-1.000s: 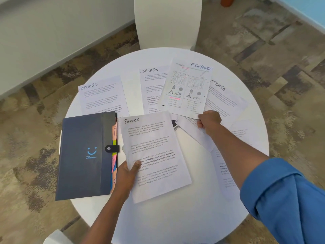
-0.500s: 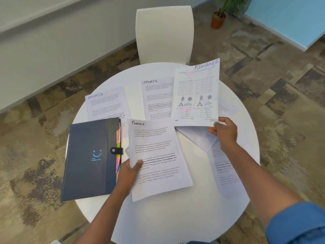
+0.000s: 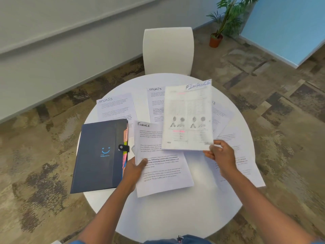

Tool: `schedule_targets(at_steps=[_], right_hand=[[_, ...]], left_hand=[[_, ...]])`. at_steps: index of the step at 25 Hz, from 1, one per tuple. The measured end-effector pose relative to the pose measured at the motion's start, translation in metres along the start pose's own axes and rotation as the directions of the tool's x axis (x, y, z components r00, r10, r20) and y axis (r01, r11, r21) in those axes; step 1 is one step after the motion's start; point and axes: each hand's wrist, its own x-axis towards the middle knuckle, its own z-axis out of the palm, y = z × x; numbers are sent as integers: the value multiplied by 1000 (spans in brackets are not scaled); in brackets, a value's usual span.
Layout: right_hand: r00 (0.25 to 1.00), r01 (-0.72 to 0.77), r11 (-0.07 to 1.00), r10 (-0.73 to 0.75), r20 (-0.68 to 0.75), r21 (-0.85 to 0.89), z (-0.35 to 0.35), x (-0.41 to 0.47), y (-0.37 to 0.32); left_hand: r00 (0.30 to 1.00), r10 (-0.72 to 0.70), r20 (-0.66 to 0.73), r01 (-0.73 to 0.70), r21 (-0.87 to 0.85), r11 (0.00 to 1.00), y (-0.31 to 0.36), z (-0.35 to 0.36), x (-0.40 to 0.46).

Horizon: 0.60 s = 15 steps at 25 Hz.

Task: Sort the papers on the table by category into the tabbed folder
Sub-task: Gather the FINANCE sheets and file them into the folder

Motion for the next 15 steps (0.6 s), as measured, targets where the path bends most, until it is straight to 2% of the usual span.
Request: schedule_targets(at_steps=[3,8,15], right_hand=[[993,-56,997,62,99,-60,7,-29,33],[972,-129,988,142,185,-79,8,-65,72],[950,-127,983,158,268,-131,10,-92,89]], left_hand=[[1000,10,-8,-10,-19,1000,6,0,-3],[999,34,21,-33,-71,997,-4,-6,-10],[997,63,54,-57,-110,992,-3,2,-17]])
